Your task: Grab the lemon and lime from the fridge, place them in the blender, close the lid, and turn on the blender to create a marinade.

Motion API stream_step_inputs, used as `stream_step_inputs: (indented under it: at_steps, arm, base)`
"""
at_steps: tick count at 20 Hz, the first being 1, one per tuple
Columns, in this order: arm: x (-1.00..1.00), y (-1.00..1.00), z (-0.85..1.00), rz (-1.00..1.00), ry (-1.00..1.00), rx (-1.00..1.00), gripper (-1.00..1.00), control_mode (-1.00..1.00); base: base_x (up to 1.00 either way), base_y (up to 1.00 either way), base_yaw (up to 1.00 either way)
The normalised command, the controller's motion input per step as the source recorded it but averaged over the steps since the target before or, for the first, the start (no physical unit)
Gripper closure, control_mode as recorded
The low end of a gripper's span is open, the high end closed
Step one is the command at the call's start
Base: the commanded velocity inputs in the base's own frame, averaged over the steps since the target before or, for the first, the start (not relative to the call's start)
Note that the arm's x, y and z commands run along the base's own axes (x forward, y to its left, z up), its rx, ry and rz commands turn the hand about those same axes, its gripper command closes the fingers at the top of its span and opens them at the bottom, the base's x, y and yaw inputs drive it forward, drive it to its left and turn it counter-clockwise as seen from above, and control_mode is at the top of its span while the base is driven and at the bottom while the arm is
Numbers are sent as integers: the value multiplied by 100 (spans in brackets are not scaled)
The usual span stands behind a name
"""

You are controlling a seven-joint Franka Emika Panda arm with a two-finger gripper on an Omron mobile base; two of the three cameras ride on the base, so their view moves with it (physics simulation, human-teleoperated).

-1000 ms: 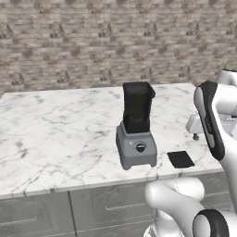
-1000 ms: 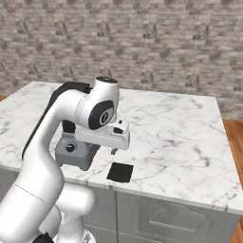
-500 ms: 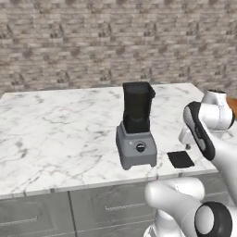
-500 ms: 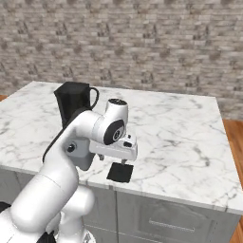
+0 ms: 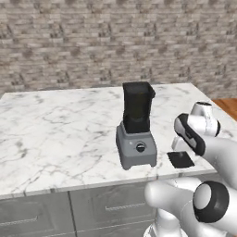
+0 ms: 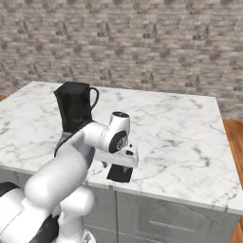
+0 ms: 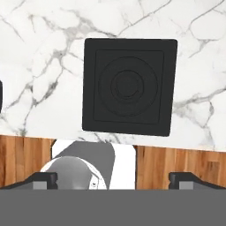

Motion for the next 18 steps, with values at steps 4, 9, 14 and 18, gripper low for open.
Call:
stream_step_inputs:
  at_steps: [4, 9, 14, 18]
  arm:
    - [33, 0, -42, 0, -5, -6, -100, -100]
    - [28, 0, -21, 0, -1, -1, -100, -100]
    - [14, -5, -30, 0, -4, 0, -100, -100]
    - [16, -2, -19, 0, -3, 0, -100, -100]
  base:
    - [0, 0, 0]
    - [0, 0, 0]
    - [0, 0, 0]
    - [0, 0, 0]
